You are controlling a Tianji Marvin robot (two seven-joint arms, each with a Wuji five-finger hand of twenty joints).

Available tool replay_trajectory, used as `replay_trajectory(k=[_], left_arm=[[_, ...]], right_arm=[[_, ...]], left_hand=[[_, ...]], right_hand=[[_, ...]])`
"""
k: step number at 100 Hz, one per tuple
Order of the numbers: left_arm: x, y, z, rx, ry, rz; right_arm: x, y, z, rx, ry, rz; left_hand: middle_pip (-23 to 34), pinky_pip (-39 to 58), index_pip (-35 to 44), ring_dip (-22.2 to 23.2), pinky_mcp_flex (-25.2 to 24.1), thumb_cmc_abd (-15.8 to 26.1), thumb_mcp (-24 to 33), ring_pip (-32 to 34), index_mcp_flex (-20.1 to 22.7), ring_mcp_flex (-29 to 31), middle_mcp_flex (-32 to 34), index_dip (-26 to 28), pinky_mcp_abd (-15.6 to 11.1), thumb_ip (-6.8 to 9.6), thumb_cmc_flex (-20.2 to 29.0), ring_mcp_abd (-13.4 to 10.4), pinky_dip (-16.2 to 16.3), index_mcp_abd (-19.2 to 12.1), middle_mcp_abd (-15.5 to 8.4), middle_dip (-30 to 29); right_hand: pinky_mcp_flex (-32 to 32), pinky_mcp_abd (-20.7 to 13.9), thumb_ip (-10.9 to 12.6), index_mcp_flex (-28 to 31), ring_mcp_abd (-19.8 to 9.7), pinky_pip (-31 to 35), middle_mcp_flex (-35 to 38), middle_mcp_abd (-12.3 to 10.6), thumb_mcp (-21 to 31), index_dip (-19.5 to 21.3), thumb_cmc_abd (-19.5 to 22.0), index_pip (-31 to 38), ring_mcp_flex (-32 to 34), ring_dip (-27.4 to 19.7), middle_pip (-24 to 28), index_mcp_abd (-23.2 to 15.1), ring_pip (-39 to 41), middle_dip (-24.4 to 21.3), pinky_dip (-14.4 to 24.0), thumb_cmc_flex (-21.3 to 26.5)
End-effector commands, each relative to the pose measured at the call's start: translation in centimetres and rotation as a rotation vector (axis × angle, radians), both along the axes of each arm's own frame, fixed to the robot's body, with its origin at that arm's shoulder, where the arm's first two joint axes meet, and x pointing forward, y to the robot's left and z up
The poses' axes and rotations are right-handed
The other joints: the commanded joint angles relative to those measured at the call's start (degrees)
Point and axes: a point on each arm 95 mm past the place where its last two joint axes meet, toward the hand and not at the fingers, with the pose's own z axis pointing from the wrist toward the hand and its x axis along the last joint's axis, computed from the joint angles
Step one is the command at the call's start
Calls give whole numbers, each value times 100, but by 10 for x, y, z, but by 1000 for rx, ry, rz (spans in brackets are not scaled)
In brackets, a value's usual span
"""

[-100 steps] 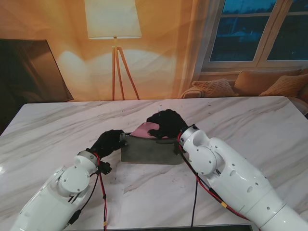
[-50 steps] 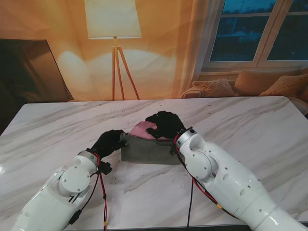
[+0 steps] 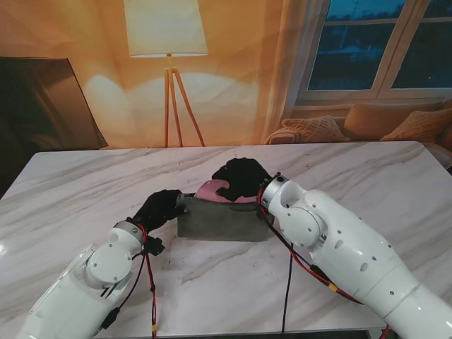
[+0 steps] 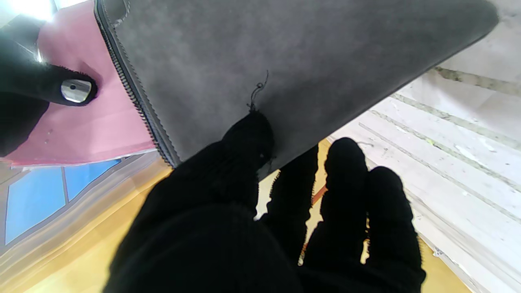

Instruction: Collect documents into a storage pouch

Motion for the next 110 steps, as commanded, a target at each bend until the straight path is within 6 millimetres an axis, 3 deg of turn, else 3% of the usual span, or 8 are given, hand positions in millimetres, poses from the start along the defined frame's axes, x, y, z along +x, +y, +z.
replay_trajectory(k=[1,21,35,51,67,76,89,110], left_arm=[[0,-4,5,-9,-10,-19],[0,-4,5,7,-29,-26],[1,-3,5,9,-34,-28],[0,-4,4,6,-30,-30],[-1,-6,2,5,-23,-24],[-1,-6,2,4,-20,-22],[-1,-7,2,3,-19,-22],[-1,-8,1,3,-18,-30]], right_arm=[[0,6,-4,-29,12,-2],[-2,14,-12,-53,71,7],[-3,16,-16,-69,87,11],[-4,12,-15,-52,83,-3],[-4,4,-9,-22,65,-35],[-3,-1,-6,6,51,-61],[-3,-6,-2,52,28,-100],[-5,-2,-4,108,22,-121]], left_hand=[[155,-4,90,14,-112,81,136,148,149,93,96,-15,-427,-48,-27,227,52,-215,-1,-6],[-66,-20,190,-41,-89,88,224,53,286,87,150,21,-406,-70,218,183,26,-300,-54,-5],[-169,-30,224,-82,-87,97,218,-9,337,71,139,35,-405,-65,273,155,9,-312,-71,-10],[-224,-36,246,-110,-97,103,200,-44,355,63,153,43,-409,-64,276,154,-3,-312,-61,-3],[-247,-30,257,-123,-93,102,193,-50,357,70,170,41,-401,-59,277,170,-9,-309,-65,17],[-257,-28,257,-128,-91,103,190,-48,352,72,178,35,-399,-56,280,170,-11,-302,-59,27],[-264,-24,265,-132,-88,98,188,-41,356,80,192,34,-397,-55,279,175,-14,-306,-54,38],[-275,-20,274,-137,-82,101,186,-33,363,91,208,27,-393,-54,278,171,-18,-306,-55,46]], right_hand=[[-37,-36,450,624,-184,272,229,61,746,156,425,481,228,66,-35,-653,216,15,63,485],[-243,-67,420,124,-96,192,184,18,655,-324,410,650,75,77,-169,-672,85,-63,85,224],[-627,-46,150,-670,10,-122,-154,-55,867,-879,-147,1121,-310,14,-373,-692,-315,-74,52,-550],[-1076,-5,10,-1088,111,-476,-847,-94,1244,-764,-496,724,-876,38,-494,-573,-855,-476,166,-1783],[-1193,-55,311,-1168,93,-540,-1329,-81,1384,-214,-424,-166,-1231,127,-686,-377,-1094,-590,280,-2315],[-1192,-82,392,-1187,60,-541,-1372,-80,1455,-126,-464,-252,-1232,155,-659,-343,-1075,-580,297,-2284],[-860,-189,-4,-1213,-41,-335,-1009,-99,1257,-501,-454,718,-922,165,-318,-548,-842,-458,239,-1400],[-20,-283,118,-351,-197,257,-15,-35,1051,-500,-310,1497,-113,163,271,-675,-255,188,87,-503]])
